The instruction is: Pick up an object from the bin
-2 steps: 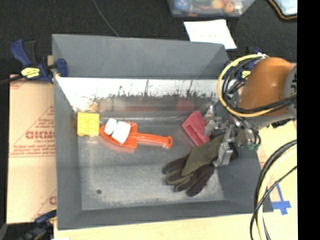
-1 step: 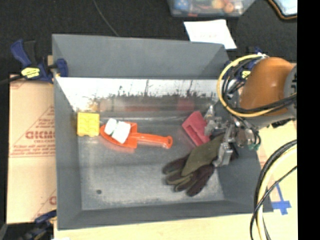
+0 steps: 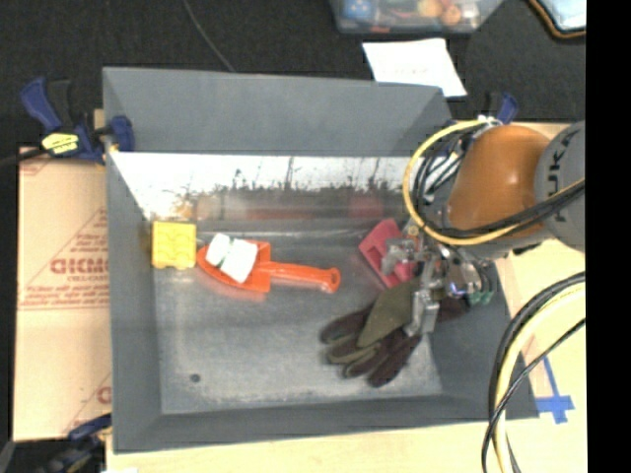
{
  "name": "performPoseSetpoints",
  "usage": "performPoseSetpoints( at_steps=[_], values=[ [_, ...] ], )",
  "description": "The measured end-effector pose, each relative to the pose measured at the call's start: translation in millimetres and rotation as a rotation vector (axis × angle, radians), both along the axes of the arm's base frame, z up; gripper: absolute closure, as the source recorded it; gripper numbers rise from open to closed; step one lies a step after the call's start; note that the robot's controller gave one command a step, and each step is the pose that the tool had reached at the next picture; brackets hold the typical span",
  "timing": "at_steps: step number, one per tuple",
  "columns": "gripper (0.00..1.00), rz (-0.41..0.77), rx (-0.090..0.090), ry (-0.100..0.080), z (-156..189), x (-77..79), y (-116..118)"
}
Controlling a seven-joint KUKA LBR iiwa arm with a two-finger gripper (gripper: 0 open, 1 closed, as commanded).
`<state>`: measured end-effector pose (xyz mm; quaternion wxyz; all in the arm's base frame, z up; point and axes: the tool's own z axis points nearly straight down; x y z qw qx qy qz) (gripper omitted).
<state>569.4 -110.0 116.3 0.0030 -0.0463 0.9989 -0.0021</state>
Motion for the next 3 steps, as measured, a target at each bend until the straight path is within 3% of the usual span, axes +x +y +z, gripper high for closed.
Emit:
performPoseSetpoints(
  at_steps=[1, 2, 3],
  values=[
    [0.00, -0.019, 0.000, 0.000, -9, -33.3, -9],
    [0.00, 0.141, -0.001, -0.007, -25, -0.8, 7],
    [0.00, 0.071, -0.001, -0.006, -29, -16.0, 1]
  ],
)
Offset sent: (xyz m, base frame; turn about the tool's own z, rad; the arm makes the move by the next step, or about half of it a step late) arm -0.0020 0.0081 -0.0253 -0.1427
